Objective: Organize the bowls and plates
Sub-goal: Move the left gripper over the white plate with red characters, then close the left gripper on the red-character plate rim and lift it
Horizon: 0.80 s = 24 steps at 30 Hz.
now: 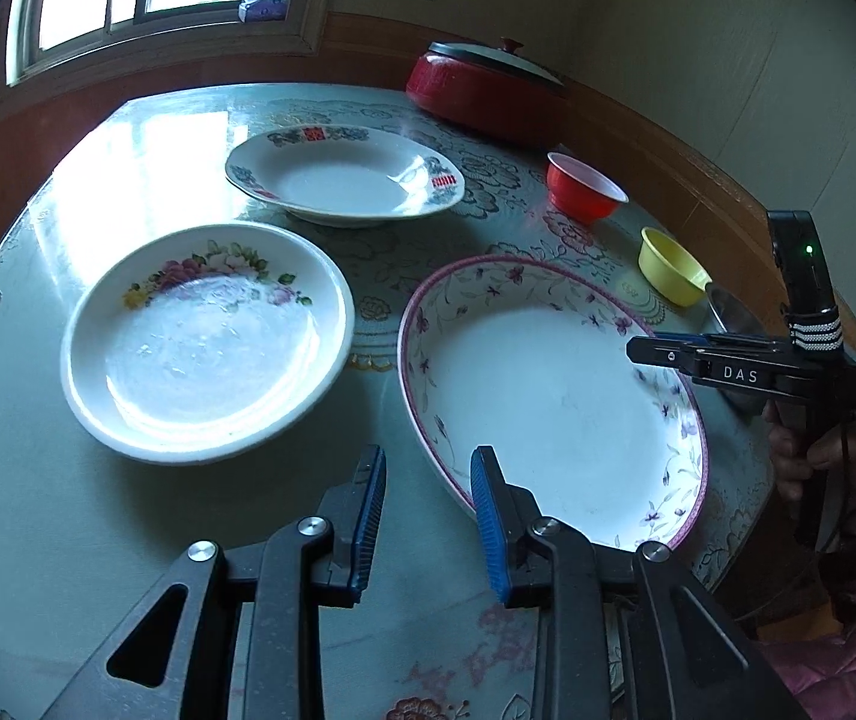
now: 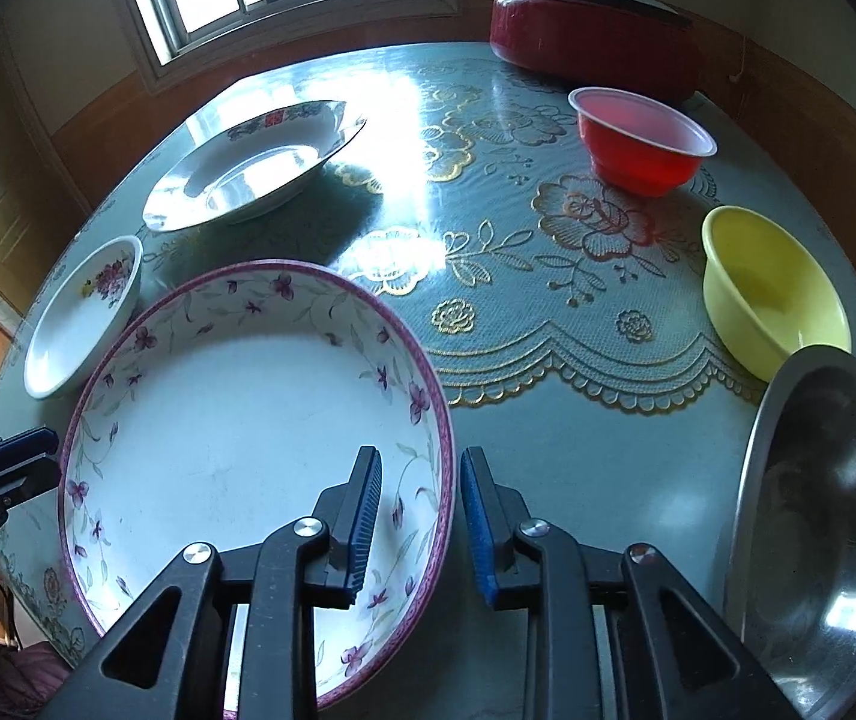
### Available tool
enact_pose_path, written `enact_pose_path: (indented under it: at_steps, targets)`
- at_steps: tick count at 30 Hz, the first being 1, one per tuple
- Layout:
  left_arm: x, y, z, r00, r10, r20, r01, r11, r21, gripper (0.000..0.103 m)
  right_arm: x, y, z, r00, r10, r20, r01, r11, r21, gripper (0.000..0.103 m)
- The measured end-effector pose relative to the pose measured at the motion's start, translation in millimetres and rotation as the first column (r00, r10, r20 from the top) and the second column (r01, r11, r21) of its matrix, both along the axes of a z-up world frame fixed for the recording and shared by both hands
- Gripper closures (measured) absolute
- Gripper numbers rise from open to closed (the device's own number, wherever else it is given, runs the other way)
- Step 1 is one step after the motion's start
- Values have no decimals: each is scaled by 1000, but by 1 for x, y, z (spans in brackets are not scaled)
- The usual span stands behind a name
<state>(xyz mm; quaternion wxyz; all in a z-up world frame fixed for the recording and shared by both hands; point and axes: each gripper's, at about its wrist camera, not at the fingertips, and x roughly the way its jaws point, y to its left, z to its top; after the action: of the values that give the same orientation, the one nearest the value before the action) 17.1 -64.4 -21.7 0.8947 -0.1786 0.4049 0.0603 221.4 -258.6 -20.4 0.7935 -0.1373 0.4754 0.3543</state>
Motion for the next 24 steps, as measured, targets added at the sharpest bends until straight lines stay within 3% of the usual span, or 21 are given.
enact_pose_path:
  at_steps: [7,12,17,24]
  targets:
    - [13,41,15,996,89,24,-89,996,-27,75,19,14,18,998,-36,-58,42,992,119,73]
    - [33,65,24,992,122,19,-122,993,4,75,34,38,19,976,17,-219,42,964,264,69]
    - [63,99,29,989,146,8,-145,989,-38,75,65,70,21,930,59,-363,103,906,411,64]
    - [105,150,28,978,209,-12,-209,976,-58,73,111,112,-1,873,-30,-487,244,891,383,64]
